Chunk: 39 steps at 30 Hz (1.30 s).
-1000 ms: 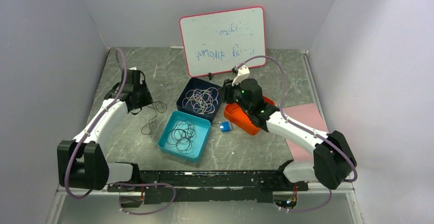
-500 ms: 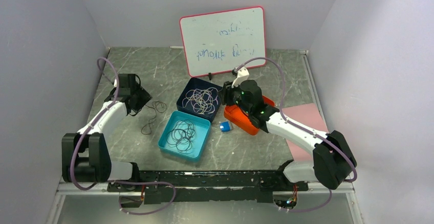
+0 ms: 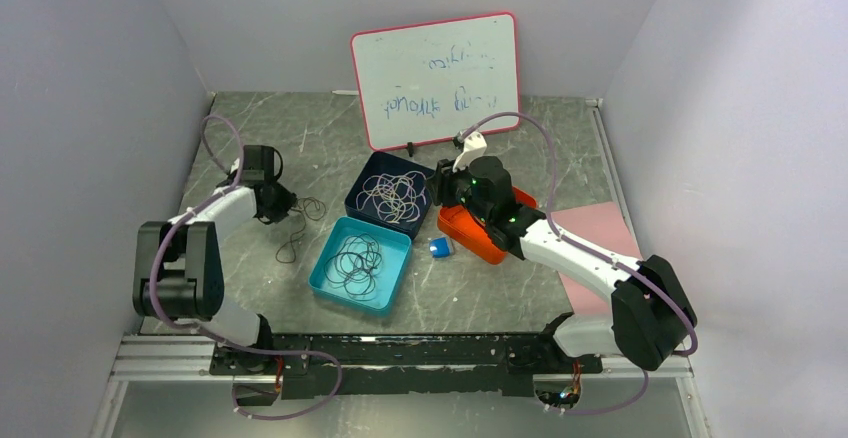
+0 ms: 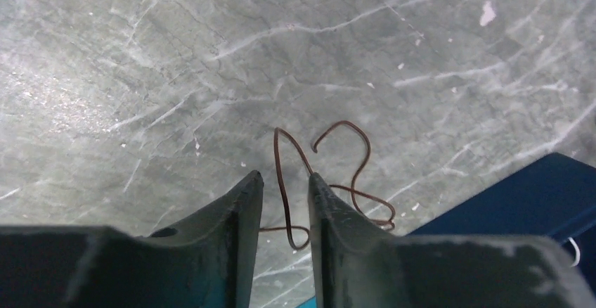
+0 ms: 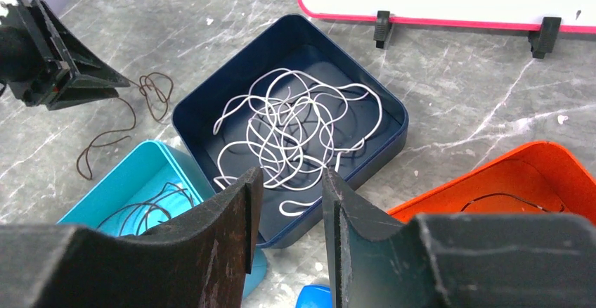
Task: Untangle the cables
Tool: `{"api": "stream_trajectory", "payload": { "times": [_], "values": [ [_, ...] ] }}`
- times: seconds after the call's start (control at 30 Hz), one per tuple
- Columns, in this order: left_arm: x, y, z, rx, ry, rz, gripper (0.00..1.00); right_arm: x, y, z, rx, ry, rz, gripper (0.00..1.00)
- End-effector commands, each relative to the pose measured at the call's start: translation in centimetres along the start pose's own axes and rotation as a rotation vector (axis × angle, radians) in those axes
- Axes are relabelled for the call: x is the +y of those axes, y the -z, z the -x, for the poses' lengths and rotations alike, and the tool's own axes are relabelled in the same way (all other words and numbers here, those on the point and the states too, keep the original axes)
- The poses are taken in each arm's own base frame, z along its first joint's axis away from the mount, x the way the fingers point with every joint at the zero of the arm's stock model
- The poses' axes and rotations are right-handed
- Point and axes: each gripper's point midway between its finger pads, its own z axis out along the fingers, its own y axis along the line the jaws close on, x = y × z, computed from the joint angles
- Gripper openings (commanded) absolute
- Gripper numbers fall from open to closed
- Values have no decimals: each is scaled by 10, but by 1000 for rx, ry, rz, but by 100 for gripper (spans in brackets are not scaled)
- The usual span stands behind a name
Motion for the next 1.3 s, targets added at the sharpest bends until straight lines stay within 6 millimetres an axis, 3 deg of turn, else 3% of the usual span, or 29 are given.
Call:
{"api": "stream_trajectory", "payload": {
  "times": [0.0, 0.13, 0.3, 0.4, 0.53, 0.8, 0.93, 1.0, 1.1, 1.27],
  "values": [
    [-11, -8, 15, -30, 4, -16, 30, -2, 1, 5, -15, -1, -6, 41],
    [-13, -3, 23, -54, -22, -16, 12, -2, 2, 8, -23, -1, -5, 41],
    [-19, 27, 49, -148, -86, -31, 7, 1, 2, 11, -30, -7, 6, 41],
    [-26, 56, 70, -232, -143, -64, 7, 6, 1, 14, -39, -8, 32, 41],
    [-59, 114, 91, -341, -287, -261, 7, 20, 1, 26, -87, 4, 111, 43],
    [-109, 225, 100, -481, -613, -602, 7, 85, -9, 69, -194, 76, 424, 62],
    [-126, 267, 94, -517, -739, -740, 7, 119, -17, 84, -231, 103, 529, 67],
    [-133, 285, 88, -526, -800, -817, 7, 143, -17, 105, -278, 127, 587, 68],
    [-141, 299, 78, -505, -863, -895, 7, 173, -16, 116, -312, 167, 645, 69],
    [-147, 304, 58, -427, -927, -1001, 7, 213, -16, 125, -335, 209, 696, 69]
  ]
}}
